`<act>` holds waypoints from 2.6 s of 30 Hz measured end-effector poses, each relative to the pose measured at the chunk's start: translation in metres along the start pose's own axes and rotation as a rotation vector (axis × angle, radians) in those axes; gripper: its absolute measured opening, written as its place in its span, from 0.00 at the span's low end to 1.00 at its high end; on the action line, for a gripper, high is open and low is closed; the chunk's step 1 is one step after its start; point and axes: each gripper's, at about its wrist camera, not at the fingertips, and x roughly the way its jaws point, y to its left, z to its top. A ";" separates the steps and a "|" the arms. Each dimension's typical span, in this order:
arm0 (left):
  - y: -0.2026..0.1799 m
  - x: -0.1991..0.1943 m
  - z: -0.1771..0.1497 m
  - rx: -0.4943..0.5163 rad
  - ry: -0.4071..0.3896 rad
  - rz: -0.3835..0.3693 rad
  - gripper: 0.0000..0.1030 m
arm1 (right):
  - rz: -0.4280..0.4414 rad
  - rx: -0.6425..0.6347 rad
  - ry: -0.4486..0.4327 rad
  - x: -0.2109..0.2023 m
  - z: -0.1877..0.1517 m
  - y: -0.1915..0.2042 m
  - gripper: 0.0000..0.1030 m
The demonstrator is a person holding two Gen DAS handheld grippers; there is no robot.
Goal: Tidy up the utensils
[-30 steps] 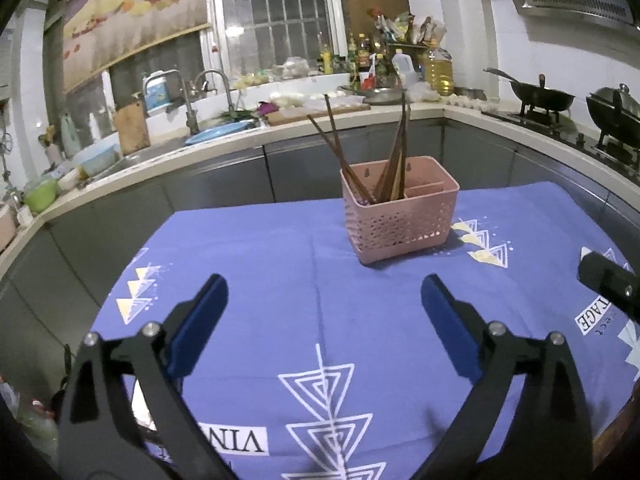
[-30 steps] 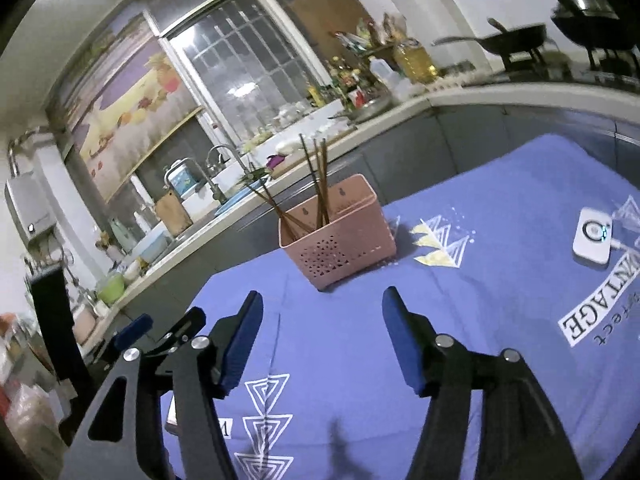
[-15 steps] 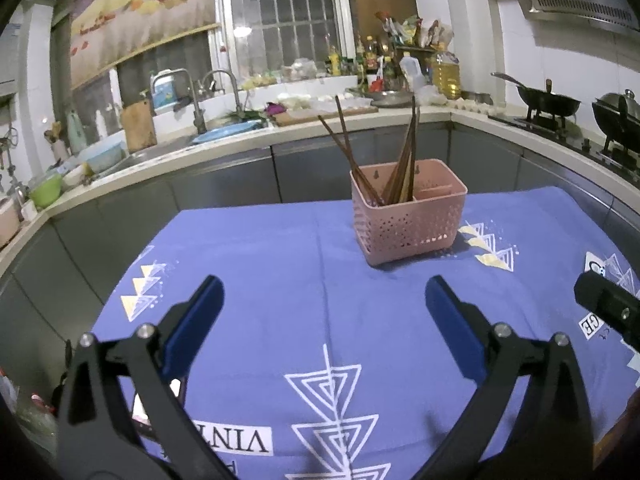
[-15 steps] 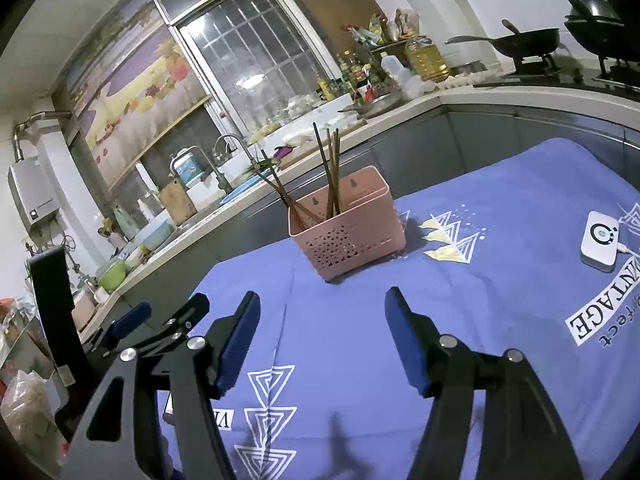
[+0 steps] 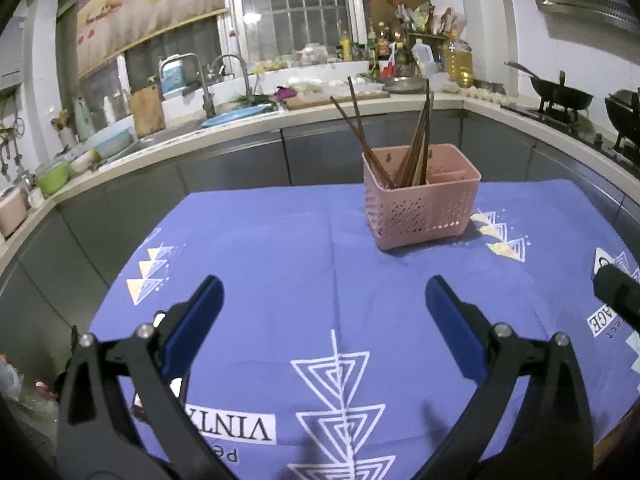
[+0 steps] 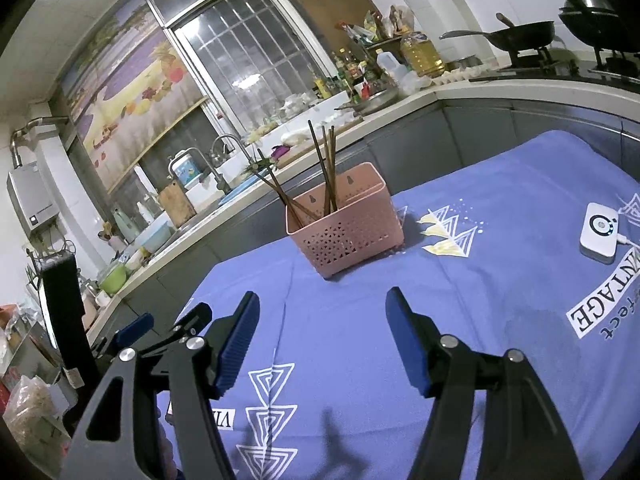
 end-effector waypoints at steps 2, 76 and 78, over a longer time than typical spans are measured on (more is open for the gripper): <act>0.001 0.002 -0.002 0.001 0.016 0.001 0.94 | -0.001 -0.001 0.003 0.000 -0.001 0.000 0.64; -0.003 0.026 -0.017 0.032 0.126 0.032 0.94 | -0.014 0.029 0.061 0.018 -0.020 0.002 0.66; -0.003 0.026 -0.017 0.032 0.126 0.033 0.94 | -0.014 0.029 0.060 0.018 -0.020 0.002 0.66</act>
